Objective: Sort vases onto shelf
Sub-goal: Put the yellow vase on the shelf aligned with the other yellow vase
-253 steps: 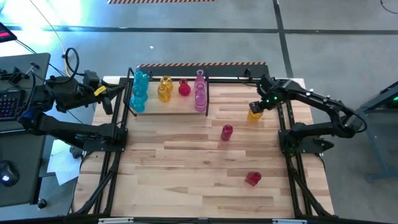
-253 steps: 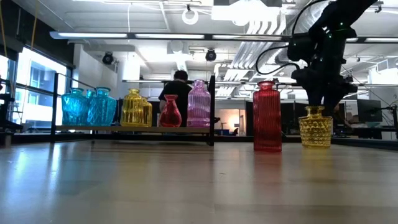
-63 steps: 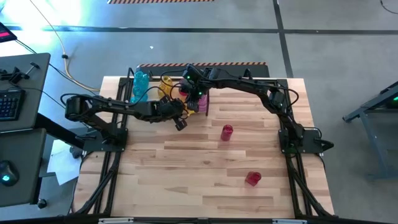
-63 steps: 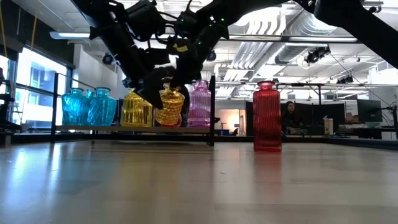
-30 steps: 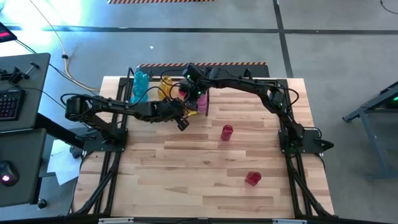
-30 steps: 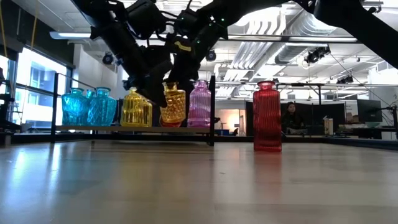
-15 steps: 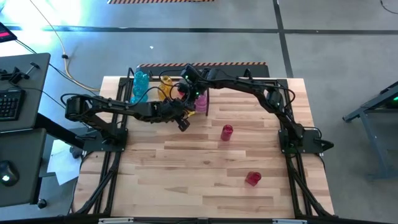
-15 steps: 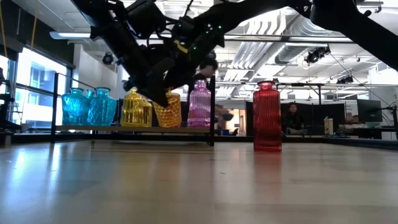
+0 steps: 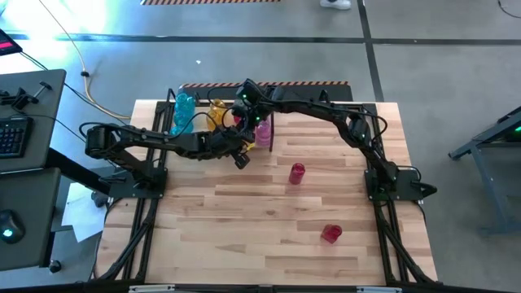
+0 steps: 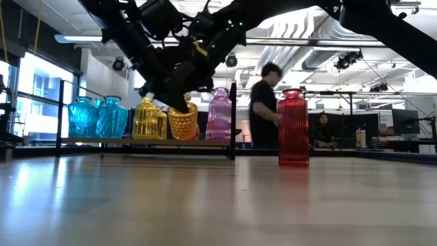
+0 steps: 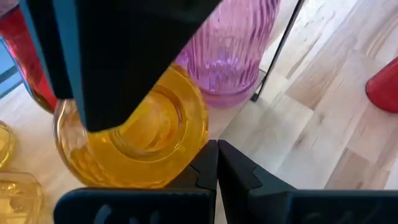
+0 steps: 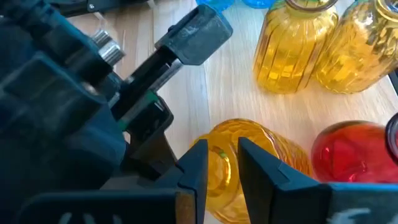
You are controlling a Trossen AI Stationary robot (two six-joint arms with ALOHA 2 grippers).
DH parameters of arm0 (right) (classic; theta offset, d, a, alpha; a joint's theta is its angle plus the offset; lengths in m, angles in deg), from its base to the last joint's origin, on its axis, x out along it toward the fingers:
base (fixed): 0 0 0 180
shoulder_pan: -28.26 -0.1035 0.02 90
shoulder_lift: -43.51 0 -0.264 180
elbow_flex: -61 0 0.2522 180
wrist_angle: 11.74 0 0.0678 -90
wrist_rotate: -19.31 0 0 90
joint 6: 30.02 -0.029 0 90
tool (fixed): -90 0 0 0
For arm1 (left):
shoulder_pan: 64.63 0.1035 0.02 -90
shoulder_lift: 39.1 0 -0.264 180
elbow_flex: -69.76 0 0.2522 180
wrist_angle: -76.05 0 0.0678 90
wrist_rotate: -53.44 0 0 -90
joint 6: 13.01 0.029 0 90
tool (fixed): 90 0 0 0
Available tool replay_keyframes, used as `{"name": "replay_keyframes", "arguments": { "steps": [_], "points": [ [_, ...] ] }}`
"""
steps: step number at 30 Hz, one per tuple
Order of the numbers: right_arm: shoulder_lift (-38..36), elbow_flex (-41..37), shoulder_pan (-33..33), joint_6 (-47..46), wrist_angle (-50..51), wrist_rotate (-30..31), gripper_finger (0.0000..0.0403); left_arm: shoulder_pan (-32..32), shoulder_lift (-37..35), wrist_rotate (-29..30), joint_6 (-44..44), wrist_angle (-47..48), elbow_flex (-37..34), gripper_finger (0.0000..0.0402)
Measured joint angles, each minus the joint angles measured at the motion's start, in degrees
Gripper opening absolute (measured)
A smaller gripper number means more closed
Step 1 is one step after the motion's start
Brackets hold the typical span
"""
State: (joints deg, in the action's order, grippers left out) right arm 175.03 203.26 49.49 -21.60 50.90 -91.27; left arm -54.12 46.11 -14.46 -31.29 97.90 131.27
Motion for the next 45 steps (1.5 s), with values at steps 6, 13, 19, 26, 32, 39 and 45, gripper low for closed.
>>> {"name": "replay_keyframes", "arguments": {
  "steps": [6,13,19,26,32,39,45],
  "points": [
    [0.0,0.0,0.0,-0.9,0.2,-0.5,0.0067,0.0,0.0,-0.2,0.1,-0.8,0.0,0.0],
    [-0.1,0.0,0.1,-1.1,0.6,-0.4,0.0067,0.0,0.0,1.0,0.2,-0.3,0.0,0.0],
    [-0.3,0.1,0.2,-2.2,2.8,0.0,0.0067,-0.1,0.0,2.6,0.9,0.1,-0.1,0.0],
    [-0.3,0.1,0.2,-2.2,5.6,0.5,0.0067,-0.1,0.1,4.3,0.9,0.1,-0.1,0.0],
    [-0.3,0.1,0.2,-2.1,6.6,1.5,0.0065,-0.1,0.1,5.4,0.9,0.2,0.9,0.0],
    [-0.3,0.1,0.3,-0.8,6.9,1.7,0.0018,-0.1,0.1,5.2,2.4,0.8,2.5,0.0],
    [-0.3,0.1,0.3,-0.9,6.5,2.2,0.0024,-0.1,0.1,5.4,1.9,2.3,2.8,0.0]
  ]
}}
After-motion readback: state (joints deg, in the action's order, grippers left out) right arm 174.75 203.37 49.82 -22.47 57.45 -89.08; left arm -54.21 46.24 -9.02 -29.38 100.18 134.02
